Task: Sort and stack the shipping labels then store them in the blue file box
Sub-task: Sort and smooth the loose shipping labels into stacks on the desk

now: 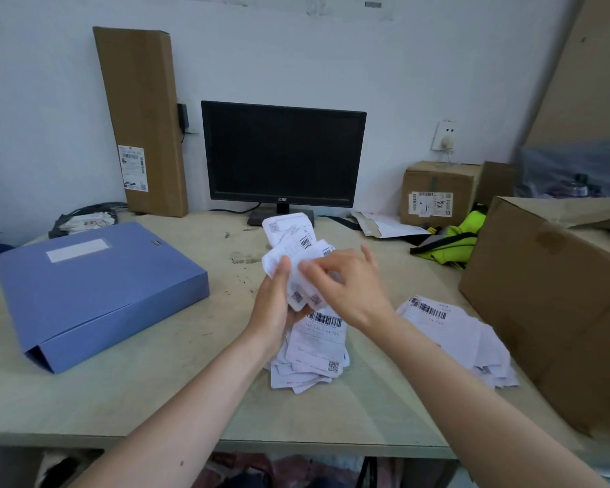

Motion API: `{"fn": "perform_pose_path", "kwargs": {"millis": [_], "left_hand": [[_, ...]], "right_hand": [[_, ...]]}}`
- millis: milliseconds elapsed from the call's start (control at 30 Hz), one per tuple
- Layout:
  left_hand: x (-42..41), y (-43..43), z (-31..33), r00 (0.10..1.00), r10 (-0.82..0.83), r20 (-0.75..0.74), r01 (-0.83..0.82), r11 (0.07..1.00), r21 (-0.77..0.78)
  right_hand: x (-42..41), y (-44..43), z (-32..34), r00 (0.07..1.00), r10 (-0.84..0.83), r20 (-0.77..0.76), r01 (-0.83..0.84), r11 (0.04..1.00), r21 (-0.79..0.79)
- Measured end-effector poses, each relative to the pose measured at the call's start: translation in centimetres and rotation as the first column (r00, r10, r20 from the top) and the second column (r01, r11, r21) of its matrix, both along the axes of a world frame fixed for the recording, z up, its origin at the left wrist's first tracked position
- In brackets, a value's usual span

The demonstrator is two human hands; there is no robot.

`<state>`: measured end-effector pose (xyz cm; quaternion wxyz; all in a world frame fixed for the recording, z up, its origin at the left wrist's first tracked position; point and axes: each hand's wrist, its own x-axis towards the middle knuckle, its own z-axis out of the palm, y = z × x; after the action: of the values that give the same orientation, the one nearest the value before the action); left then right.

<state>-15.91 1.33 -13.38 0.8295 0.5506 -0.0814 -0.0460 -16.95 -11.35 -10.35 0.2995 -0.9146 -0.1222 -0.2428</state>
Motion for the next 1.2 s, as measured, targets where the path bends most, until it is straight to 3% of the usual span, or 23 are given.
{"fn": "perform_pose_path", "kwargs": {"millis": [100, 200, 300, 367, 467, 633, 767, 1000, 1200], "left_hand": [[0.4, 0.4, -0.2, 0.996, -0.08, -0.027, 0.078, 0.994, -0.073], [0.6, 0.4, -0.4, 0.999, 0.053, -0.005, -0.053, 0.999, 0.002], [0.6, 0.4, -0.5, 0.995, 0.1, -0.023, -0.098, 0.994, 0.055], [0.7, 0.4, -0.6, 0.993, 0.117, -0.02, -0.115, 0.989, 0.093], [0.8, 0.4, -0.6, 0.992, 0.123, 0.003, -0.123, 0.99, 0.072], [1.0, 0.5, -0.6, 0.995, 0.035, -0.089, -0.041, 0.997, -0.067], [1.0, 0.7, -0.8, 0.985, 0.169, -0.043, -0.169, 0.986, 0.0], [0.8, 0.9, -0.7, 0.984, 0.175, 0.035, -0.177, 0.983, 0.057], [0.6, 0.8, -0.4, 0.987, 0.154, -0.039, -0.157, 0.984, -0.089]], "right_hand": [[0.2, -0.1, -0.4, 0.996, 0.081, -0.027, -0.08, 0.996, 0.024], [0.2, -0.2, -0.7, 0.99, 0.142, 0.018, -0.143, 0.974, 0.175], [0.4, -0.6, -0.6, 0.994, -0.023, 0.11, -0.014, 0.945, 0.326], [0.6, -1.1, -0.3, 0.998, -0.07, -0.007, 0.066, 0.908, 0.413], [0.9, -1.7, -0.2, 0.969, 0.037, -0.243, 0.105, 0.831, 0.546], [1.2, -1.9, -1.0, 0.964, 0.086, -0.252, 0.074, 0.823, 0.564], [1.2, -2.1, -0.9, 0.955, 0.112, -0.275, 0.085, 0.785, 0.613], [1.1, -2.0, -0.8, 0.914, 0.246, -0.323, 0.051, 0.719, 0.693], [1.4, -2.7, -0.7, 0.923, 0.129, -0.362, 0.144, 0.758, 0.637]]}}
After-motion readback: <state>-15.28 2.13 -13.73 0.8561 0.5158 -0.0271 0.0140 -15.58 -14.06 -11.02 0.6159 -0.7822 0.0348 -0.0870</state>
